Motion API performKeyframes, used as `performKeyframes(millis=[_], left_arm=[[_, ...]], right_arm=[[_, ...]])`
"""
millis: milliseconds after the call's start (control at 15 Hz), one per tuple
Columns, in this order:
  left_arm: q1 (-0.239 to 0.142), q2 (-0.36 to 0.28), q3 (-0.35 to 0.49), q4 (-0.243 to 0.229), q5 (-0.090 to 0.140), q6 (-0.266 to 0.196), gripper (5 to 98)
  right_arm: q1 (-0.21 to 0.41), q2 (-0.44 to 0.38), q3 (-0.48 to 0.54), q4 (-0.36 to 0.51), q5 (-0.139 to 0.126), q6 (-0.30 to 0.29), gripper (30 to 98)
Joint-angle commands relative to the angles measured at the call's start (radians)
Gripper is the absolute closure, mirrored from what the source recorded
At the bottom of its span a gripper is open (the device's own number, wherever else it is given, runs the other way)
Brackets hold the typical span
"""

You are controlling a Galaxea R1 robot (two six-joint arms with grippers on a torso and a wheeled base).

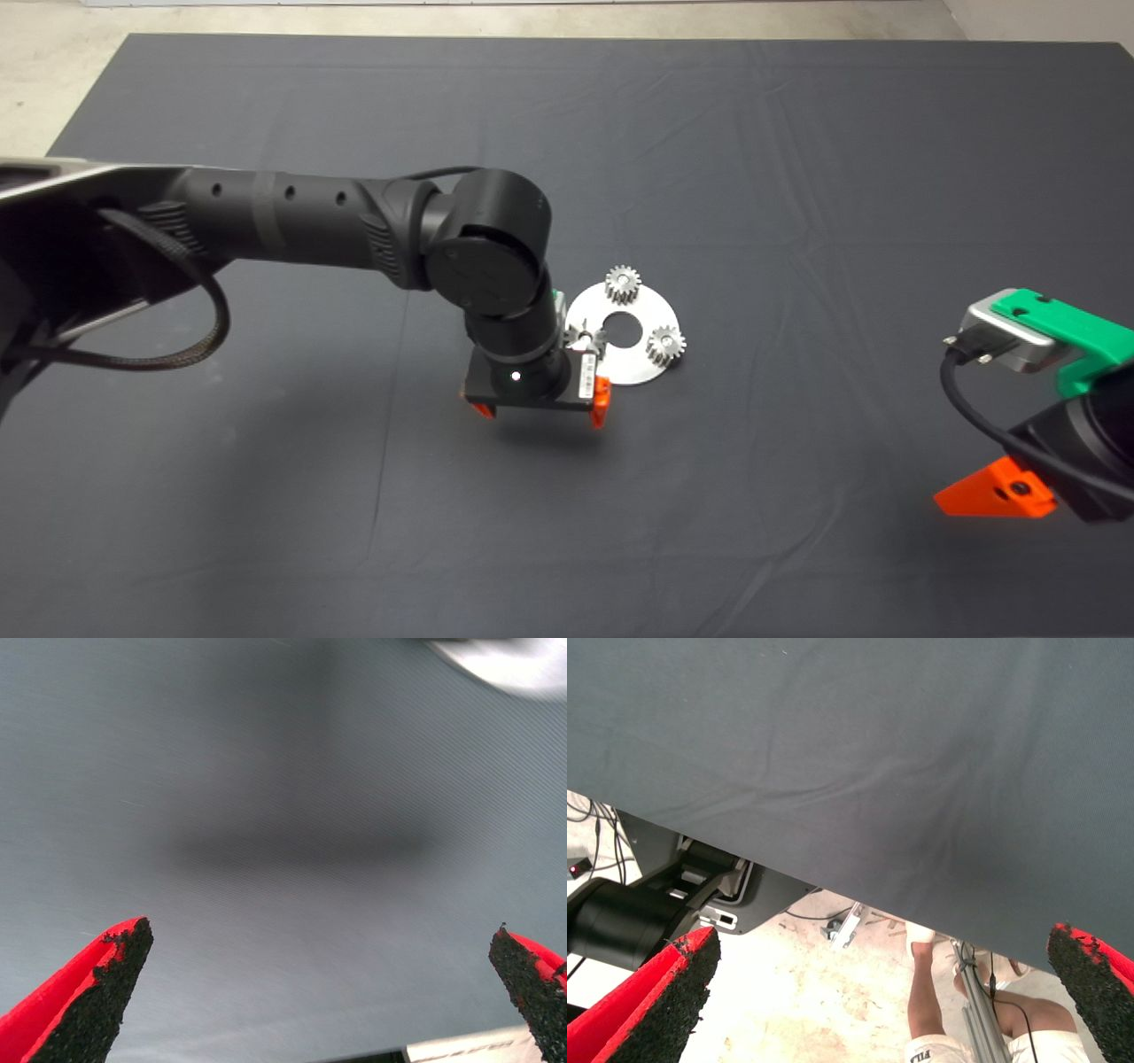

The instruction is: Remove an incorrectly installed larger gear and replace it with the correct smaller gear

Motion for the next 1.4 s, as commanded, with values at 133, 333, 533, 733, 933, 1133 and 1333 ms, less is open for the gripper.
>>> performKeyframes(millis=[133,333,533,733,933,1133,1333], left_arm=[[-0.02,-0.016,-0.04,0.004,0.002,0.004,5.5],[-0.023,-0.009,-0.079,0.003,0.0,0.015,5.5],[-0.023,-0.006,-0.088,0.003,-0.003,0.019,5.5],[-0.023,-0.004,-0.091,0.003,-0.037,0.087,5.5],[-0.025,-0.003,-0.085,0.003,-0.104,0.142,5.5],[-0.032,0.024,-0.082,0.003,-0.141,0.207,5.5],[-0.034,0.034,-0.104,0.003,-0.153,0.262,5.5]], right_arm=[[0.011,0.003,0.0,0.034,-0.117,-0.005,30.9],[0.011,0.0,0.0,0.034,-0.117,-0.004,30.9],[0.011,0.003,0.001,0.034,-0.117,-0.002,30.9],[0.008,0.009,0.0,0.034,-0.115,-0.002,30.9],[-0.027,0.003,0.001,0.034,-0.117,-0.002,30.9],[-0.038,0.0,0.0,0.034,-0.117,-0.002,30.9],[-0.038,0.01,0.003,0.034,-0.115,-0.002,30.9]])
